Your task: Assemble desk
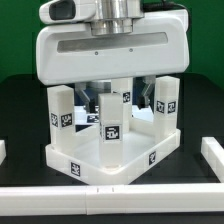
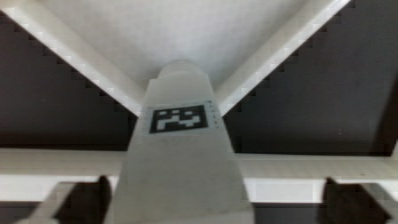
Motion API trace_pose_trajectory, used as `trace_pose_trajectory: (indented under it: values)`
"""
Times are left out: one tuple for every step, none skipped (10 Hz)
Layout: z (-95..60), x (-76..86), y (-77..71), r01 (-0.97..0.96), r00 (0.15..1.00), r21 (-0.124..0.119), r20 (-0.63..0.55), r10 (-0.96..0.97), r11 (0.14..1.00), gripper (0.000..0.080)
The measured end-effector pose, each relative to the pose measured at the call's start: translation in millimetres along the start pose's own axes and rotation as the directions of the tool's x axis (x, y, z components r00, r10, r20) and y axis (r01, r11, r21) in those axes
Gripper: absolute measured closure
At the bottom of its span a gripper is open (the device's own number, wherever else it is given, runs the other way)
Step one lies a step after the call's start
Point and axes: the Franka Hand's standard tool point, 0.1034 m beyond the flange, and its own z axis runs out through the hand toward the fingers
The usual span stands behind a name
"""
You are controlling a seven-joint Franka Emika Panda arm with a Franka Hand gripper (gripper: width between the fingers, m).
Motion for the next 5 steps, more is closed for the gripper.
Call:
trace_pose_trajectory:
  values:
    - [0.0, 0.0, 0.4, 0.000, 1.000, 0.000, 0.000, 0.000, 1.000, 0.0411]
    - [0.0, -0.1, 0.6, -0.003, 1.000, 0.000, 0.000, 0.003, 1.000, 0.0515]
    - [0.2, 0.7, 4.6, -0.115, 0.993, 0.004, -0.003, 0.115, 0.993, 0.0515]
    - [-0.6, 1.9, 16.4, -0.255, 0.967, -0.003, -0.008, 0.255, 0.967, 0.0515]
    - [-1.3, 2.8, 15.7, -0.457, 0.890, -0.009, -0.014, 0.457, 0.890, 0.0515]
